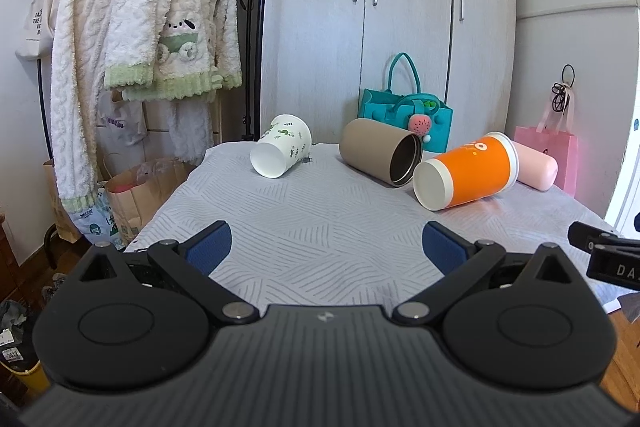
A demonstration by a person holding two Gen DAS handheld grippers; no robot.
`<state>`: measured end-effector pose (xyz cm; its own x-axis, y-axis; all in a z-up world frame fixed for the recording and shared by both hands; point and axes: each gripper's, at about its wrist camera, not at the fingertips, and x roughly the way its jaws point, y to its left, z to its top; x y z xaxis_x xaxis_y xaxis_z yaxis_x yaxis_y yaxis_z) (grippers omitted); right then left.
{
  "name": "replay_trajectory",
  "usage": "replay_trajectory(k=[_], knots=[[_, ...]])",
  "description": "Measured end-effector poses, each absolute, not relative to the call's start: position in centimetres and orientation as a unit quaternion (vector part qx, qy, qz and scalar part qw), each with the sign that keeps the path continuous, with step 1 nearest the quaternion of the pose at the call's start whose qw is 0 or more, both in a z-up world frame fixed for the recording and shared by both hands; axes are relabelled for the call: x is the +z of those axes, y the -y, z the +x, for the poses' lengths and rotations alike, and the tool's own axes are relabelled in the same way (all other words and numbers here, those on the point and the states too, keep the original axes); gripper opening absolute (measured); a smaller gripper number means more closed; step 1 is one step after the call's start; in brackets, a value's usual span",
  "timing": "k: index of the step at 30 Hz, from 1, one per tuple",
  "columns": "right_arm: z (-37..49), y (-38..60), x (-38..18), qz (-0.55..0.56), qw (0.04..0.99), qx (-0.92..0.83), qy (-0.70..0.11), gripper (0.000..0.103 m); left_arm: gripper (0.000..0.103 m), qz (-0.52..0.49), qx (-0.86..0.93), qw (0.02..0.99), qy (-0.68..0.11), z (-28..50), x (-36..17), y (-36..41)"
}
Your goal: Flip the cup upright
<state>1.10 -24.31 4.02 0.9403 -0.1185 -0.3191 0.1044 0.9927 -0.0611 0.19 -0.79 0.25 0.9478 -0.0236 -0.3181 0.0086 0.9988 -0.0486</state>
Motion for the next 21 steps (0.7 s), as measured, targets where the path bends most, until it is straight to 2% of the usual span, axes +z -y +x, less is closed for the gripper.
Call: replay_trajectory(k=[5,10,21], knots=[[1.29,24.22,3.94,-0.024,0.984,-0.054,-0.167,0.103,0.103,0.021,0.001,0.99,-0.139,0.29,-0.02,1.2],[1.55,24.08,3.75,-0.025,0.983,-0.051,-0.173,0.103,0.103,0.025,-0.002,0.993,-0.114,0.34,0.22,1.37],[1.79,23.95,3.46,-0.032,0.982,-0.049,-0.181,0.103,0.103,0.022,-0.007,0.987,-0.162,0.91,0.01,1.13]])
